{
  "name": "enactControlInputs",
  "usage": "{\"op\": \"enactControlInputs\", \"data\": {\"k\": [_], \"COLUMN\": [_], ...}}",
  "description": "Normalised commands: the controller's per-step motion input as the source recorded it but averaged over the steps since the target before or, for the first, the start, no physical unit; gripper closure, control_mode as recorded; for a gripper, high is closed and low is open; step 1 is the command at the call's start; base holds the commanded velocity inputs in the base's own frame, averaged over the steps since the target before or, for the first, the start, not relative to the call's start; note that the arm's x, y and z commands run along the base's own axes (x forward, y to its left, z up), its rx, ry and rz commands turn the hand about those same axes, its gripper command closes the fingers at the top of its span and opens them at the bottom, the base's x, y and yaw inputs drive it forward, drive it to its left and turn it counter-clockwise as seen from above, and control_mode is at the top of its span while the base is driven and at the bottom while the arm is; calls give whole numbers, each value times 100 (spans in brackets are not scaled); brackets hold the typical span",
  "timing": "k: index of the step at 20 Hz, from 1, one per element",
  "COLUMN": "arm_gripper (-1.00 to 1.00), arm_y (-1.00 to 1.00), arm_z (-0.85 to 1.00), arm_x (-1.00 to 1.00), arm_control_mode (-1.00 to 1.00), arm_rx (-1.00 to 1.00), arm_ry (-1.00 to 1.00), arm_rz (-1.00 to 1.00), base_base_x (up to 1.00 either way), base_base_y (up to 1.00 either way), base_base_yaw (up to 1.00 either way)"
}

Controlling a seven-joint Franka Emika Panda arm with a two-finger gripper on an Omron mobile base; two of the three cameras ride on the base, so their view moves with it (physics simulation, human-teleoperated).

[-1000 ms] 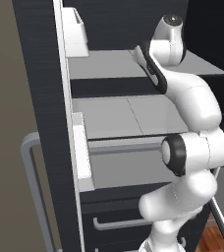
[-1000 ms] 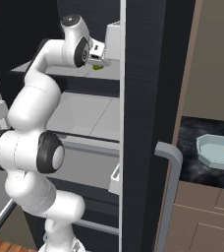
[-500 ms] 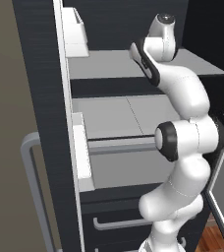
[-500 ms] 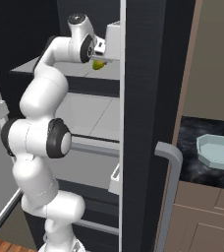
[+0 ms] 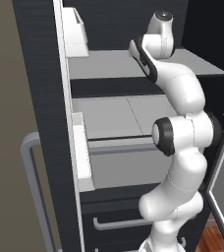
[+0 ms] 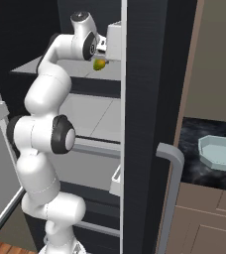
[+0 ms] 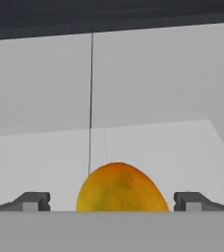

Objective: Pick the mango and orange from the fridge and place them inside the tupperware on the counter.

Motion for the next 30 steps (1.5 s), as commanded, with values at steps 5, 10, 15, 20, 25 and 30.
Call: {"op": "enactControlInputs", "data": {"k": [5,10,15,20,25,30], "arm_gripper": [-100,-100,-100,-100,100,100], "arm_y": [-5,-2,0,0,0,0], "arm_z": [-4,-5,-8,-11,-12,-11], "arm_x": [-3,-4,-3,-5,-2,0], "arm_control_mode": [-100,-100,-100,-100,-100,-100], "arm_rx": [0,0,0,0,0,0], "arm_ry": [0,0,0,0,0,0], "arm_rz": [0,0,0,0,0,0], "base_base_x": [0,0,0,0,0,0], "base_base_y": [0,0,0,0,0,0], "base_base_yaw": [0,0,0,0,0,0]}}
